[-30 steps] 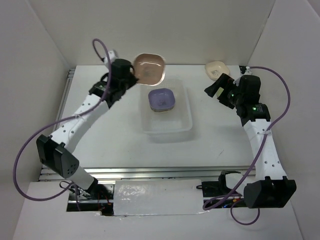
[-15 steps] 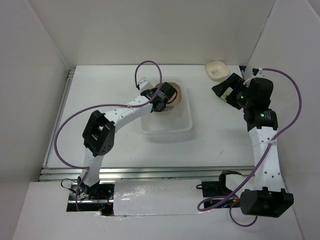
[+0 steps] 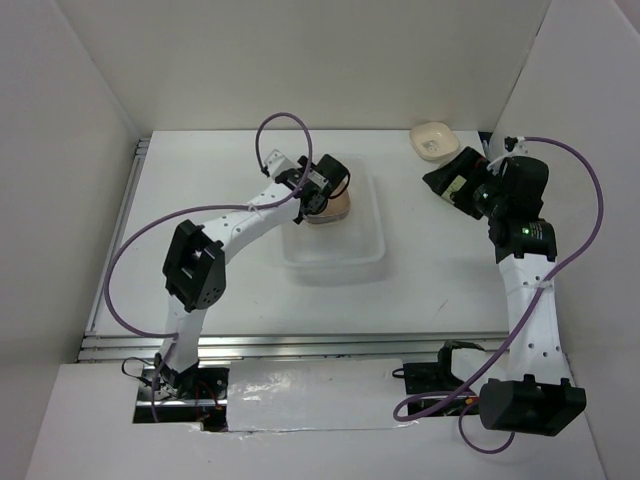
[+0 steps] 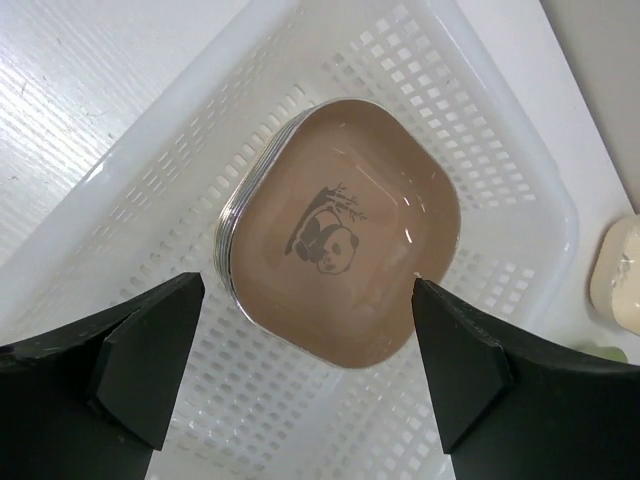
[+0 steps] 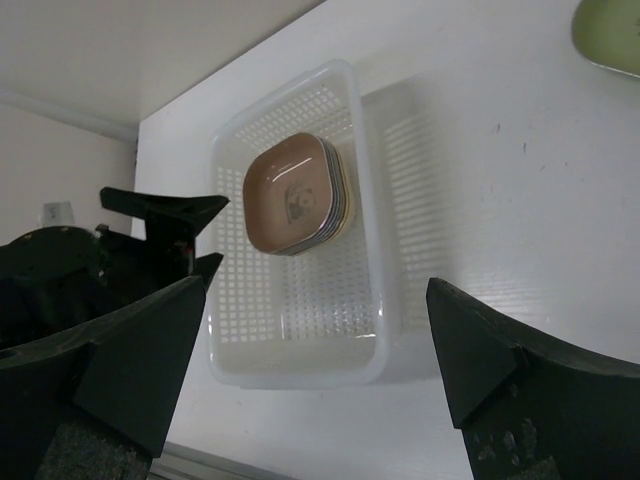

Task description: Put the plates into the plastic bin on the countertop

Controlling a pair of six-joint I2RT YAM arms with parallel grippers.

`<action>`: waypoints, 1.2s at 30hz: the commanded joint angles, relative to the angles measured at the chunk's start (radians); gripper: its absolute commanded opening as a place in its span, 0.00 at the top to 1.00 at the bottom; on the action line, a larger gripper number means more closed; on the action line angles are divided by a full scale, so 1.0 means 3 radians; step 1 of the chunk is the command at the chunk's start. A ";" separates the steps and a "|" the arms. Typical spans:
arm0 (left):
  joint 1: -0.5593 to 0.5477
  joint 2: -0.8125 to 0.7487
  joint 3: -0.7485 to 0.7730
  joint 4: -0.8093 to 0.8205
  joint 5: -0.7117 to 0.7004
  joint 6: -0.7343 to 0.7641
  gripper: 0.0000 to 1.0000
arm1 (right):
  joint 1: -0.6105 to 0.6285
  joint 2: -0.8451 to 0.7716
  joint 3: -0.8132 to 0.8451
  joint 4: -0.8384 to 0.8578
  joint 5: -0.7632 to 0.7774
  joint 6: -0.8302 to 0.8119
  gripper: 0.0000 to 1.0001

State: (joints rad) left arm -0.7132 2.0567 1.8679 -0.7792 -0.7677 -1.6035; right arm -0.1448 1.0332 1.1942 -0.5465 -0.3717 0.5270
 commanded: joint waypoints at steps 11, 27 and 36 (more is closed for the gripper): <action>-0.0220 -0.1726 -0.0611 0.0589 0.0942 0.2291 0.01 | -0.0468 0.1284 0.0068 0.0170 0.1447 0.0518 0.00; 0.0117 -0.3747 -0.2411 0.0240 0.2165 0.3197 0.01 | -0.0642 0.3570 0.1705 -0.0152 0.1551 0.0406 0.01; 0.0694 -0.3813 -0.2703 0.0281 0.2513 0.3499 0.01 | -0.0637 0.4016 0.1879 -0.0321 0.1510 0.0386 0.31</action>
State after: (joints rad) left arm -0.5484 0.9321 1.0573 -0.7136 -0.0734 -0.6239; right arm -0.3313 2.2051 1.7161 -0.6006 0.0673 0.6495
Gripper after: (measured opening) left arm 0.993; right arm 0.719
